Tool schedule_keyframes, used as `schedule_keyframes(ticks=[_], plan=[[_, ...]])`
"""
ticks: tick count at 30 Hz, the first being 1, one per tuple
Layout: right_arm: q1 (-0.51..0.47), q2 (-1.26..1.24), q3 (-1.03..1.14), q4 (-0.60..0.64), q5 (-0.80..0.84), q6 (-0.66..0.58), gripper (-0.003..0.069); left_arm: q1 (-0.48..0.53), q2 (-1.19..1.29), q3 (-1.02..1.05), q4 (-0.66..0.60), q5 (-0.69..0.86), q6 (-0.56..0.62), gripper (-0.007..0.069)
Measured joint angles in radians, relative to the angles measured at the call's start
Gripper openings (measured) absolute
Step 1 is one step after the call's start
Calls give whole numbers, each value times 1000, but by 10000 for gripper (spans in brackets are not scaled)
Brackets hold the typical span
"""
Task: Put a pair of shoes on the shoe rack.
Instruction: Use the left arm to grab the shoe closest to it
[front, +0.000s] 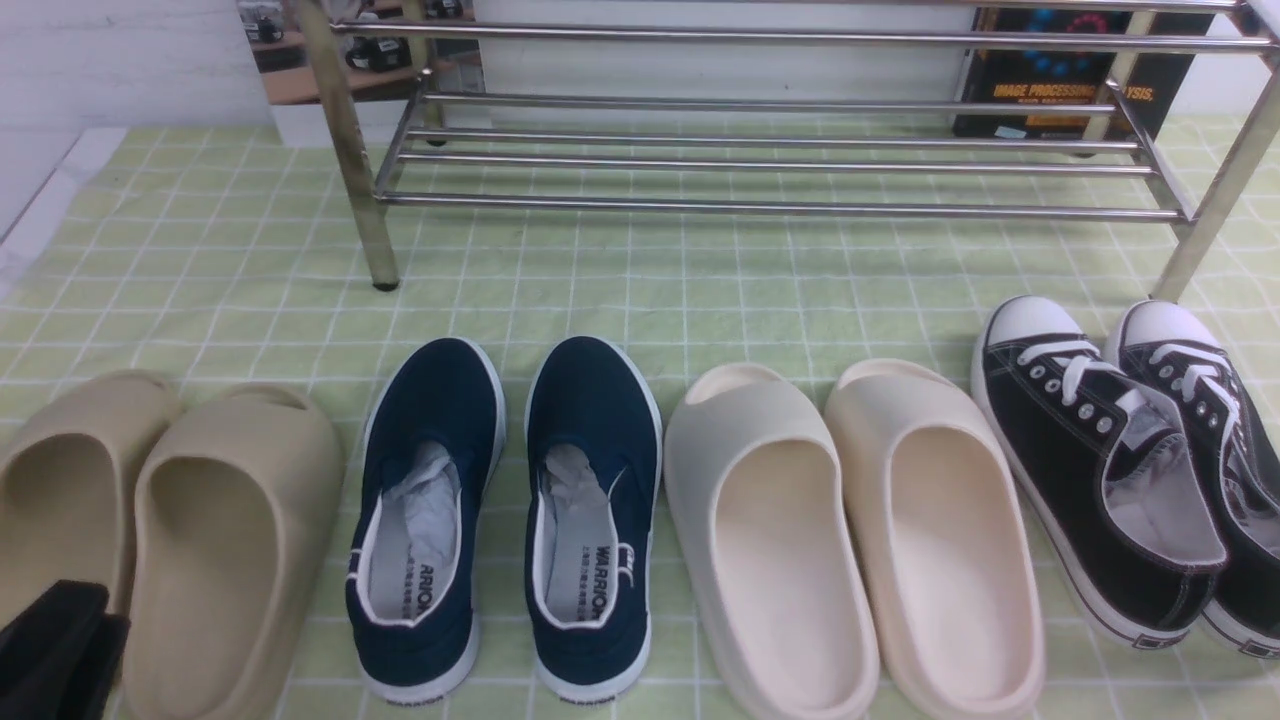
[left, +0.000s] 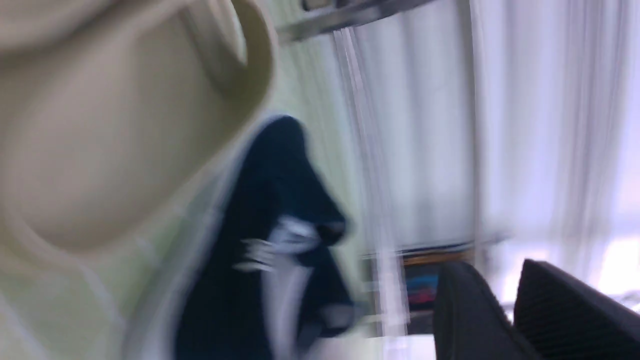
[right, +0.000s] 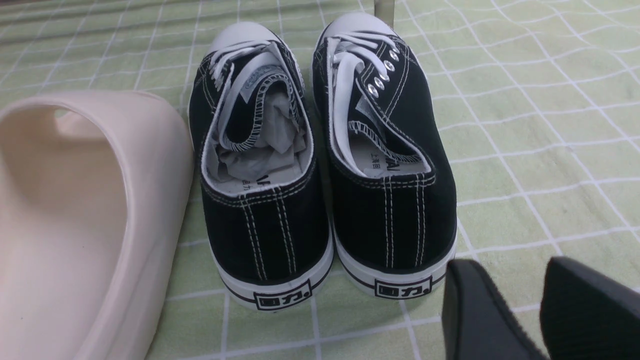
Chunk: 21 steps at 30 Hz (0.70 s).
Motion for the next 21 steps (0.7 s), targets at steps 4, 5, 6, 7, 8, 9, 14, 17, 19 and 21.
schedule_keyframes(ticks=[4,5,6,7,8,9,14,17,19,21], plan=[[0,0,0,0,0,0,239,0,0,0,-21,-13,31,181],[0,0,0,0,0,0,239,0,0,0,-22,-13,46,182],[0,0,0,0,0,0,239,0,0,0,-22,-12,66,182],[0,0,0,0,0,0,239,0,0,0,-21,-10,90,182],[0,0,0,0,0,0,239,0,0,0,-21,-6,112,182],[0,0,0,0,0,0,239,0,0,0,-21,-4,125,182],[0,0,0,0,0,0,239,0,0,-89,-3,120,348,183],[0,0,0,0,0,0,239,0,3,-226,81,214,462,153],[0,0,0,0,0,0,239,0,48,-344,204,306,500,97],[0,0,0,0,0,0,239,0,129,-443,337,400,497,37]])
